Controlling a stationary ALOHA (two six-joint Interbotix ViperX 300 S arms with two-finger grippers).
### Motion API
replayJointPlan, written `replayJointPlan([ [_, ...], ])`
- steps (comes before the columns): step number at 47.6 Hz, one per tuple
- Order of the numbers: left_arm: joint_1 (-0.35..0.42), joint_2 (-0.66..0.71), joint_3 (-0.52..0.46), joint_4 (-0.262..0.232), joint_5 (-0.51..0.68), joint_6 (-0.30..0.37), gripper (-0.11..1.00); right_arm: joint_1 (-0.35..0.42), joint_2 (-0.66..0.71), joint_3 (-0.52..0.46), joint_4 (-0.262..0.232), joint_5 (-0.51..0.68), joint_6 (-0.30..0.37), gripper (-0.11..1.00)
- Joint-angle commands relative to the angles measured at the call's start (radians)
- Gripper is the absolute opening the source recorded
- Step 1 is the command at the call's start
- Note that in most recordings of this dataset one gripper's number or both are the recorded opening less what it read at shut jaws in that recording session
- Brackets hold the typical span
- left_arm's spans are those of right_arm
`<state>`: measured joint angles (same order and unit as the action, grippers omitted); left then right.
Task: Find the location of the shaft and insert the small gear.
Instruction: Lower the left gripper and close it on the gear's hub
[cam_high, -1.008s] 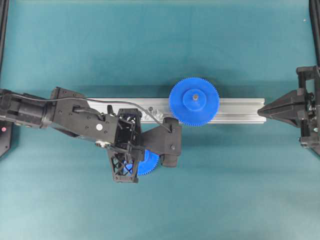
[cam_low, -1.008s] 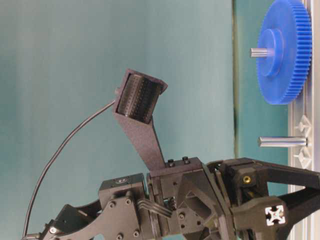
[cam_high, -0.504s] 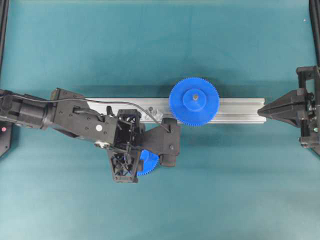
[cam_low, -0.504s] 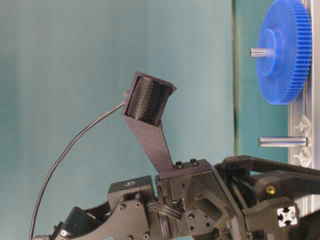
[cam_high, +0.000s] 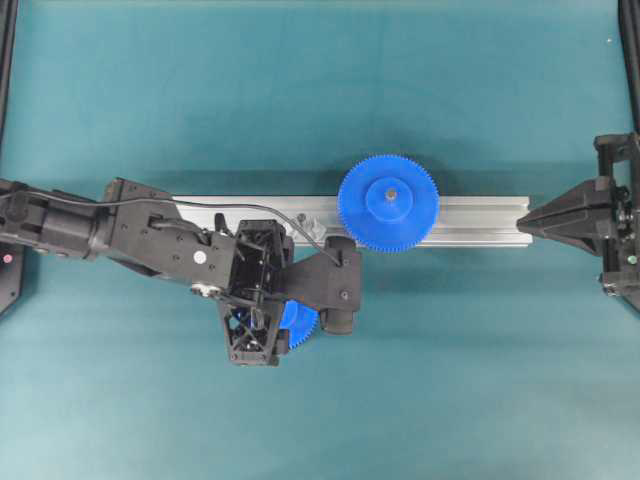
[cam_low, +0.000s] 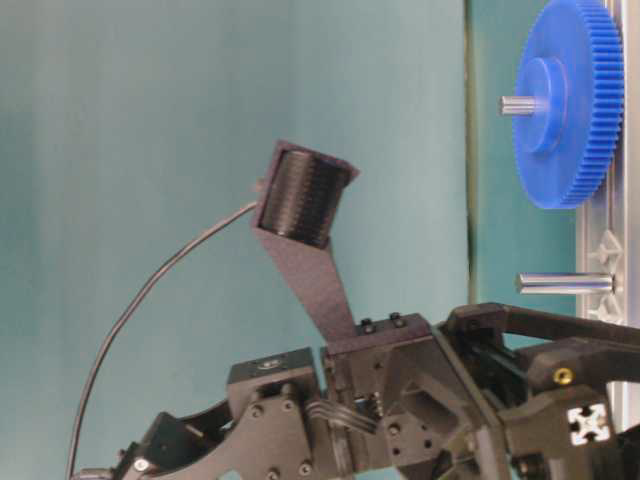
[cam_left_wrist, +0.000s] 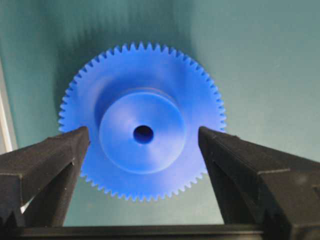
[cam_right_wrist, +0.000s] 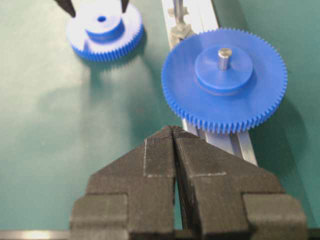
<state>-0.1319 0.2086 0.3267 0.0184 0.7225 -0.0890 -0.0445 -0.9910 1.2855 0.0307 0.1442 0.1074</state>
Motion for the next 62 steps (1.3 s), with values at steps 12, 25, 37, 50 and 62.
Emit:
replayJointPlan([
  [12,0.002,0.003,-0.017,0.003,-0.017,0.008,0.92,-0.003,0.005,-0.009,0.0,-0.008,0.009,0.02],
  [25,0.012,0.017,-0.005,0.003,-0.032,0.009,0.92,-0.003,0.005,-0.003,0.0,-0.008,0.009,0.02],
  [37,0.014,0.029,0.009,0.003,-0.063,0.006,0.92,-0.003,0.005,0.0,0.0,-0.008,0.009,0.02],
  [50,0.015,0.028,0.012,0.003,-0.057,0.006,0.92,-0.003,0.005,0.0,0.0,-0.011,0.009,0.02],
  [62,0.005,0.025,0.008,0.003,-0.025,0.006,0.92,-0.003,0.005,0.0,0.002,-0.011,0.011,0.02],
])
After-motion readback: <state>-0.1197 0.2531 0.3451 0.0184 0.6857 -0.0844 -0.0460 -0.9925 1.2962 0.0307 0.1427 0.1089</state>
